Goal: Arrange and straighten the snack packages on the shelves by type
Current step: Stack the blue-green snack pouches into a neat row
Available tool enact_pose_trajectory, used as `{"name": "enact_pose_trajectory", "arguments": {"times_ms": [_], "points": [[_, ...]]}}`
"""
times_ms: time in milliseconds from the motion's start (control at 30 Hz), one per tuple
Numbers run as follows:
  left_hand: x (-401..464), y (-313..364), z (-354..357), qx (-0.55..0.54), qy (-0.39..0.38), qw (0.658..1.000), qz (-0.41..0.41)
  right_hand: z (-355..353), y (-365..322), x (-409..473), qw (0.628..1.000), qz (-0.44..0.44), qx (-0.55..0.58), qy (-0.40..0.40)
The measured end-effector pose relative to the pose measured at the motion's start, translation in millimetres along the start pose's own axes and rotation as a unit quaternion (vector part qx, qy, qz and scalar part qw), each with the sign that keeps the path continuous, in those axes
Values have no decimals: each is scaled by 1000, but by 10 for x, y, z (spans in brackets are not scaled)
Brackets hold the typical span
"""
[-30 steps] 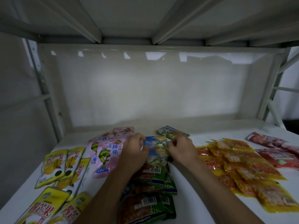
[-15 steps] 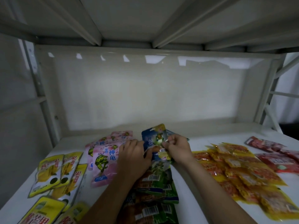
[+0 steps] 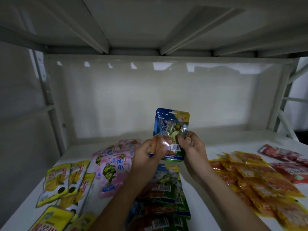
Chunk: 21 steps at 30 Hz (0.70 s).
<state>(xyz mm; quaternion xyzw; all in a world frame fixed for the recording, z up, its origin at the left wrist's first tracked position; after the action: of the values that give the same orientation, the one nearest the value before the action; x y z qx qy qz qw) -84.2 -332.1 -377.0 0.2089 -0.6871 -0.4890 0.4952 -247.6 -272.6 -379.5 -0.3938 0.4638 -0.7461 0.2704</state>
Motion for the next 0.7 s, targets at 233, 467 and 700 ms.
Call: {"name": "enact_pose_trajectory", "arguments": {"times_ms": [233, 467, 700], "points": [[-51, -88, -79, -9, 30, 999, 26, 122, -20, -132, 989, -46, -126, -62], [-86, -132, 23, 12, 4, 1000, -9, 5, 53, -118, 962, -92, -258, 7], [-100, -119, 84, 23, -35, 999, -27, 55, -47, -118, 965, -113, -236, 9]]}}
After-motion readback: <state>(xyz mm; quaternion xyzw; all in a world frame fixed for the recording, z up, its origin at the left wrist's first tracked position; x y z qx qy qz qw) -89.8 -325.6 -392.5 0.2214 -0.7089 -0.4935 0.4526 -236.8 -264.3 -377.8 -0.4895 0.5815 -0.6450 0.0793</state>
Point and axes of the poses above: each hand's wrist, its own x-axis towards the middle knuckle, its own z-axis out of the palm, y = z × x, the point moved 9 cm from there along x, towards the middle knuckle, and after that the axes turned 4 degrees about -x, right-handed, at the moved point
